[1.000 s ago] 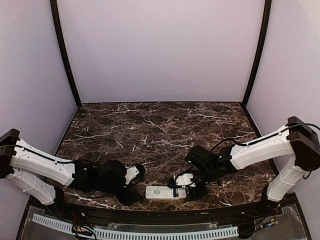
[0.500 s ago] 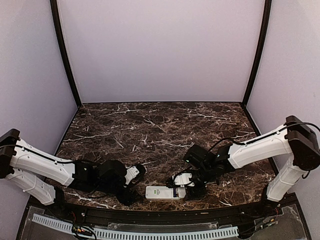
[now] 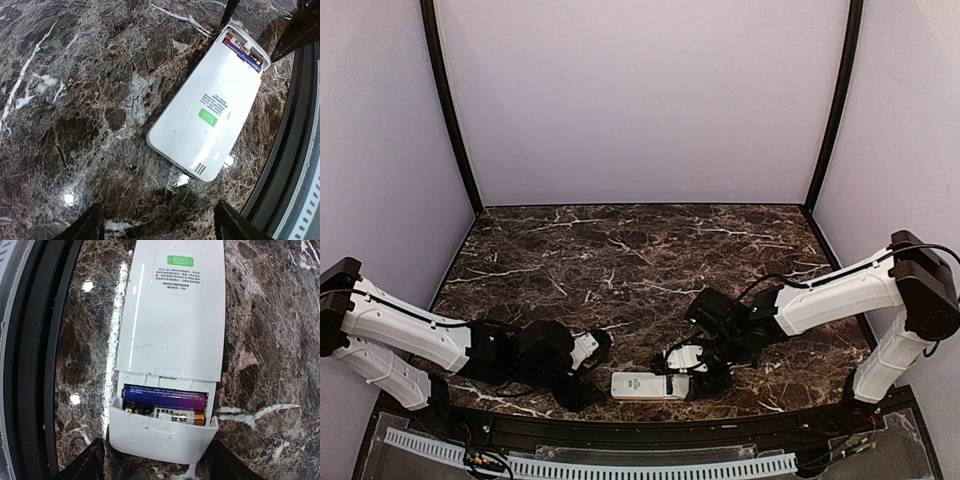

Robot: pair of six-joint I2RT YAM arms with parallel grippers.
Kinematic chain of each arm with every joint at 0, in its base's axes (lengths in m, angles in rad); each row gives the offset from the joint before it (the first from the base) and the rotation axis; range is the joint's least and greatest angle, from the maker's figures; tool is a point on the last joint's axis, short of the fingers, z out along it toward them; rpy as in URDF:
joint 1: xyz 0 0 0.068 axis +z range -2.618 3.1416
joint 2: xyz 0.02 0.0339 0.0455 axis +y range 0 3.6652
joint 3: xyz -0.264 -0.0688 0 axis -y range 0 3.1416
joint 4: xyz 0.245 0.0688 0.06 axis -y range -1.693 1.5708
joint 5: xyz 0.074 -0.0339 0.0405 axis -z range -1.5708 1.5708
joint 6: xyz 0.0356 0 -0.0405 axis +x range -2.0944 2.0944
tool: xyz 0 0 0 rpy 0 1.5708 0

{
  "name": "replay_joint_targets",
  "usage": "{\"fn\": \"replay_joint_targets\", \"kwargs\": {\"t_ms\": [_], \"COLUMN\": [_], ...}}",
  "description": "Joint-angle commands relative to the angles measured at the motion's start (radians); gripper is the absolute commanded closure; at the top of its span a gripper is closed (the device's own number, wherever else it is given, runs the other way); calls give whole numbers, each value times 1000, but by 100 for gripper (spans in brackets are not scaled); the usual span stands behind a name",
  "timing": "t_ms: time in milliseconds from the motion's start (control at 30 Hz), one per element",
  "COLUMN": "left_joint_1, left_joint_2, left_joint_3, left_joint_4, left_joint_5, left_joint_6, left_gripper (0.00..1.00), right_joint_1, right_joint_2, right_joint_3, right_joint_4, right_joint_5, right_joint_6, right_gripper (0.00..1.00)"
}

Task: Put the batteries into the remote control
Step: Pick up the battery cover from the remote control without the battery cover.

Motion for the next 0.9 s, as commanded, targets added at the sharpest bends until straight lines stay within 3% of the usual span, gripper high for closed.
{"fn": "replay_joint_targets", "kwargs": {"t_ms": [0,233,867], "left_joint_1": [-5,-5,-5], "left_joint_2": [4,6,6], "left_joint_3": [-10,-10,-12], "left_joint_4": [1,4,4], "left_joint_5": [10,12,15], "left_joint_6": [16,18,20], "left_gripper": [25,25,25], "right_joint_1": [10,10,51], "right_joint_2": [9,-2,54], "right_joint_3": [28,44,94], "right_joint_4": [-27,-24,-45], "right_joint_5": [-17,-52,-28], "right_joint_6": [17,65,90], "right_gripper": [31,26,32]}}
